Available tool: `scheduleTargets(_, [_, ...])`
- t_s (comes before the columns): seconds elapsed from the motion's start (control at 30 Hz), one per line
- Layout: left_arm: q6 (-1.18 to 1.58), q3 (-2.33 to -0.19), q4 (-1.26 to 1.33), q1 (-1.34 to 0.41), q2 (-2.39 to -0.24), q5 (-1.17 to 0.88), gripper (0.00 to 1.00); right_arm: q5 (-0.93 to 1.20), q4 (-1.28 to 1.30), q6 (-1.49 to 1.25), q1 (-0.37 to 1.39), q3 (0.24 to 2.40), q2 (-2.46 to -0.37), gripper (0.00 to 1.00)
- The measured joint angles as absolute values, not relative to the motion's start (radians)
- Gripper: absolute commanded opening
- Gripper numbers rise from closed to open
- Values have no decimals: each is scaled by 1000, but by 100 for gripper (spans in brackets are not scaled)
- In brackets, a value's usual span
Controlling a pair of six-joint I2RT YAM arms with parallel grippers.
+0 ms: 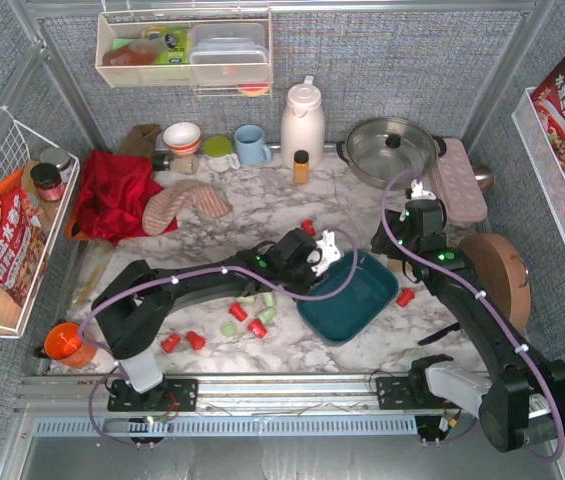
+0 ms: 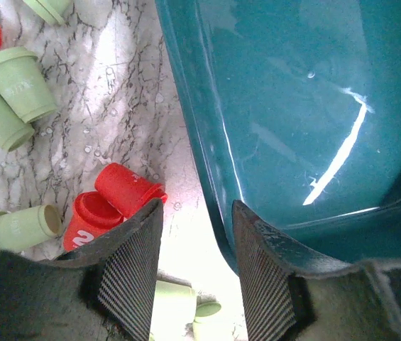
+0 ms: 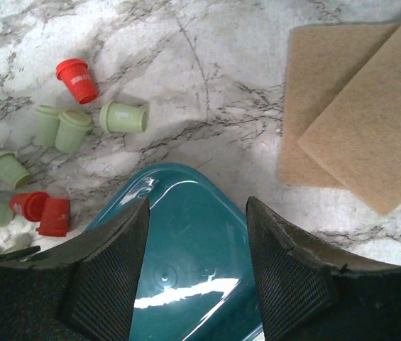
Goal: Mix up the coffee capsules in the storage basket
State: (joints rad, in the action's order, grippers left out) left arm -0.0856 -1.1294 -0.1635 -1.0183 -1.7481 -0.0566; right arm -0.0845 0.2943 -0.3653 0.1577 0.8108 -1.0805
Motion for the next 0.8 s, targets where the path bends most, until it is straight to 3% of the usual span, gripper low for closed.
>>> scheduleTargets(0.37, [-44, -1163, -168, -1018, -1775, -84, 50, -74, 350, -398, 205, 826, -1047, 61])
scheduleTargets(0.4, [-39, -1169, -173, -1018, -1786, -81, 47, -83, 357, -408, 209, 820, -1032, 61])
scheduleTargets(0.53, [-13, -1197, -189, -1018, -1830, -77, 13, -131, 389, -456, 209, 782, -961, 61])
scheduleTargets(0.8, [11, -1198, -206, -1018, -1797, -57, 4, -152, 482, -510, 210, 771, -881, 61])
